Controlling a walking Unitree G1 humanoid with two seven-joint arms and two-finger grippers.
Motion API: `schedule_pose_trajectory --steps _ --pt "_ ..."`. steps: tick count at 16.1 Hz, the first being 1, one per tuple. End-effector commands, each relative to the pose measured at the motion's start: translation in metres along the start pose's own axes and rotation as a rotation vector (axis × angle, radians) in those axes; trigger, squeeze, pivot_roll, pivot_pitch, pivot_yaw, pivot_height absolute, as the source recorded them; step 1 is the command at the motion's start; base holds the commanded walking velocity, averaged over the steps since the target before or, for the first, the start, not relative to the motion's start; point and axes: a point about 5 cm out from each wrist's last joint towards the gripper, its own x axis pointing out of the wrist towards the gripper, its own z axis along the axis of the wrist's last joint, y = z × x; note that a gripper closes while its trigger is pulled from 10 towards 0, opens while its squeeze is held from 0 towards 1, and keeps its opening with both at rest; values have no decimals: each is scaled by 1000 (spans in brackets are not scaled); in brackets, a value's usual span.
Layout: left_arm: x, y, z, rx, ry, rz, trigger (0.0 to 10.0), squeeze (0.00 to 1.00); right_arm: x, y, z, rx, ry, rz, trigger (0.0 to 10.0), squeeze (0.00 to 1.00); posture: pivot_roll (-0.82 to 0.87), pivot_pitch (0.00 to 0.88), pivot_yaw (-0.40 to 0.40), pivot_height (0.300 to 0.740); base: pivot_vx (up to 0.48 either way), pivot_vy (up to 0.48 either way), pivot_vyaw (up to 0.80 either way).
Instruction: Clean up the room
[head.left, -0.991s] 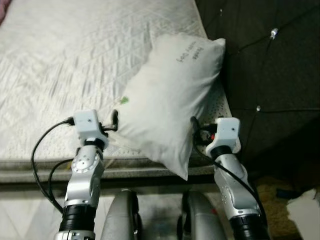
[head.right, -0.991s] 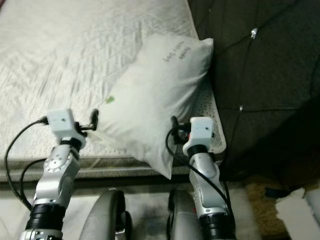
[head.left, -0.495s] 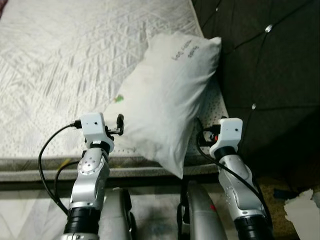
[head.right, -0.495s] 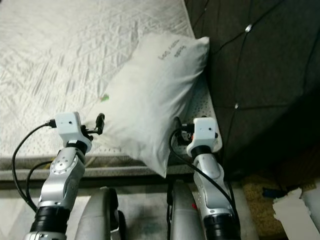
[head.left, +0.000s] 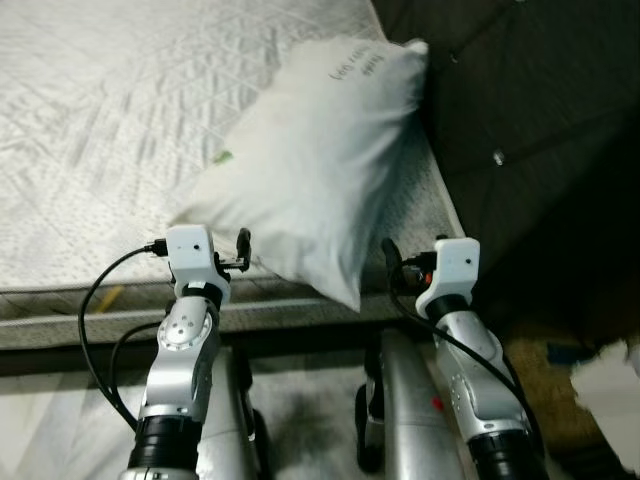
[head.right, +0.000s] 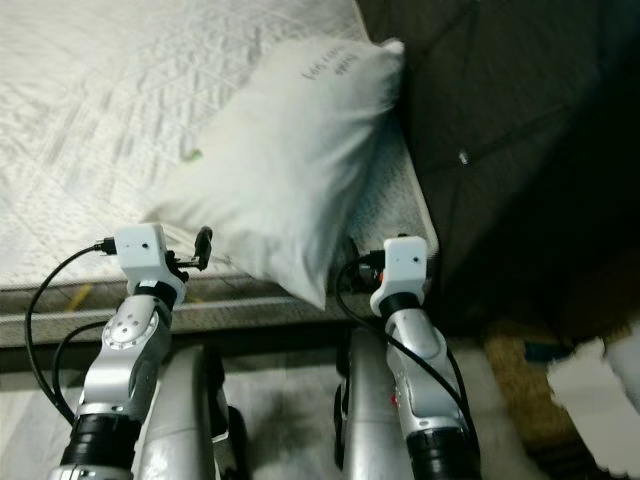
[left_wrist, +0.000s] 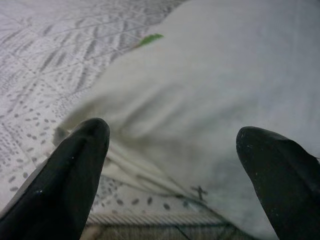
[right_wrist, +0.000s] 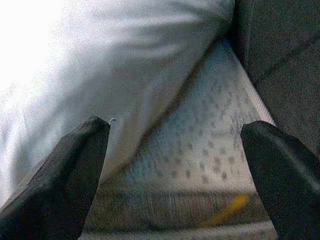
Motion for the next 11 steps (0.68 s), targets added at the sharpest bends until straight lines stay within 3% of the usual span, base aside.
schedule_pose_trajectory --steps 1,6,9,11 --pt "-2 2 2 -14 -9 5 10000 0 2 -1 -1 -7 9 9 10000 0 -56 204 31 530 0 0 0" --pt "-1 2 4 -17 -21 -11 10000 0 4 1 0 -46 4 33 10000 0 -55 207 29 530 102 0 0" --pt "-1 1 4 -17 -21 -16 10000 0 6 2 0 -65 0 47 10000 0 -56 208 29 530 260 0 800" --pt "-1 1 4 -17 -20 -20 10000 0 6 1 0 -55 3 45 10000 0 -57 206 30 530 124 0 0"
